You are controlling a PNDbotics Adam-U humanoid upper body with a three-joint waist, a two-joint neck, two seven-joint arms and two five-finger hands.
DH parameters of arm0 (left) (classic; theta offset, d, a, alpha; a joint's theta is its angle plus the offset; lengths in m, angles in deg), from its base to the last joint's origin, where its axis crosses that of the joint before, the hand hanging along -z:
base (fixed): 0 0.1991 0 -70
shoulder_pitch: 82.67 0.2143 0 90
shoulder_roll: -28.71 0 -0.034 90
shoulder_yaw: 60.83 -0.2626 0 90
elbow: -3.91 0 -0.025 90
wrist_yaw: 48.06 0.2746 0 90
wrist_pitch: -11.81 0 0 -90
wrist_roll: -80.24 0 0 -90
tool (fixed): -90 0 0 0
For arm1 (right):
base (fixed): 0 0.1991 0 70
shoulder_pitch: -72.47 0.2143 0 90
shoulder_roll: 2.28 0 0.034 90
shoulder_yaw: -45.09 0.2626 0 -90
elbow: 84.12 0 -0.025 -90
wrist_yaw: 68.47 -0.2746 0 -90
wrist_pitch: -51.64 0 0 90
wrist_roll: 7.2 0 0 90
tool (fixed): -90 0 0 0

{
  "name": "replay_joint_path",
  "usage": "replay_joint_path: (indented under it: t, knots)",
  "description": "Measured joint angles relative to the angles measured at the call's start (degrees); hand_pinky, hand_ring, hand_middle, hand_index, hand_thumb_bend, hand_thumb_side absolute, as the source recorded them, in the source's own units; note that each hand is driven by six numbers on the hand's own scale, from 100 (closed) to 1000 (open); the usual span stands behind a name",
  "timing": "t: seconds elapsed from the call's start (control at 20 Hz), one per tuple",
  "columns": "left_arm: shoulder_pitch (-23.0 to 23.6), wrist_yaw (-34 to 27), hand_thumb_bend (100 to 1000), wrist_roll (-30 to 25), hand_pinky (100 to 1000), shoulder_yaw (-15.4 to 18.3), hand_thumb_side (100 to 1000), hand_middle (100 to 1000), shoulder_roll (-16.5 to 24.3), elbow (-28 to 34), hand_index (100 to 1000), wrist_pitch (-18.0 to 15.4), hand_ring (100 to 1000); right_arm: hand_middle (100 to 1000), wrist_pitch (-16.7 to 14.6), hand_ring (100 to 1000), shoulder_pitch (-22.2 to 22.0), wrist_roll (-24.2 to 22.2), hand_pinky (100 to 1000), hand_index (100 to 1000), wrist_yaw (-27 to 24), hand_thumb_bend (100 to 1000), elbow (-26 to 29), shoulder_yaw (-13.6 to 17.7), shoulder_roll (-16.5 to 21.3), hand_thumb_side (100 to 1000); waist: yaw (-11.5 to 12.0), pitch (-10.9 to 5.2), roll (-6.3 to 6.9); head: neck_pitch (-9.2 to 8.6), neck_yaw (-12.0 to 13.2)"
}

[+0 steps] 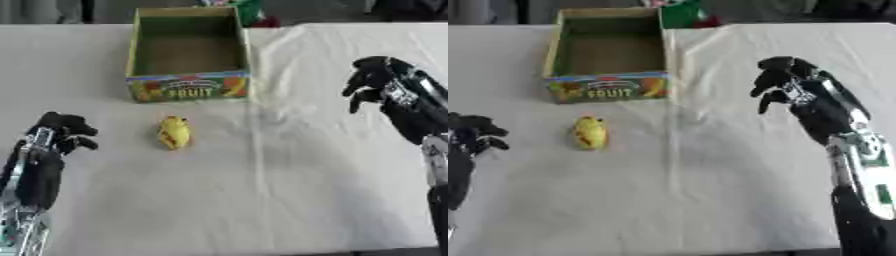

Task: Pick up objects on the table and place them in the box.

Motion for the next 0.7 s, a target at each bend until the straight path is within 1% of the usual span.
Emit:
replay_joint_path:
  t: [0.25, 0.45, 0.55, 0.7]
  knots:
    - [-0.6, 0.5, 100, -0.2, 509, 0.0, 757, 514, 0.7, 0.0, 639, -0.2, 610, 564, 0.2, 589, 0.0, 0.2, 406, 761, 0.0, 100, 0.0, 0.0, 0.0, 484, -0.2, -0.03, 0.23, 0.07, 0.7]
    - [-1.4, 0.8, 100, -0.5, 508, 0.0, 729, 515, 1.6, 0.0, 645, -0.5, 612, 563, 0.2, 588, 0.0, 0.2, 405, 761, 0.0, 100, 0.0, 0.0, 0.0, 484, -0.3, -0.06, 0.3, 0.47, 1.0]
    - [-2.0, 1.0, 100, -0.7, 508, 0.0, 710, 515, 2.3, 0.1, 648, -0.7, 612, 563, 0.2, 588, 0.0, 0.2, 405, 761, 0.0, 100, 0.0, 0.0, 0.0, 484, -0.3, -0.09, 0.31, 0.47, 1.0]
    - [-3.1, 1.3, 100, -1.2, 506, -0.2, 656, 517, 3.9, 0.5, 658, -1.1, 612, 563, 0.3, 587, 0.0, 0.2, 405, 760, 0.0, 100, 0.0, 0.0, 0.0, 485, -0.4, -0.25, 0.33, 0.48, 1.0]
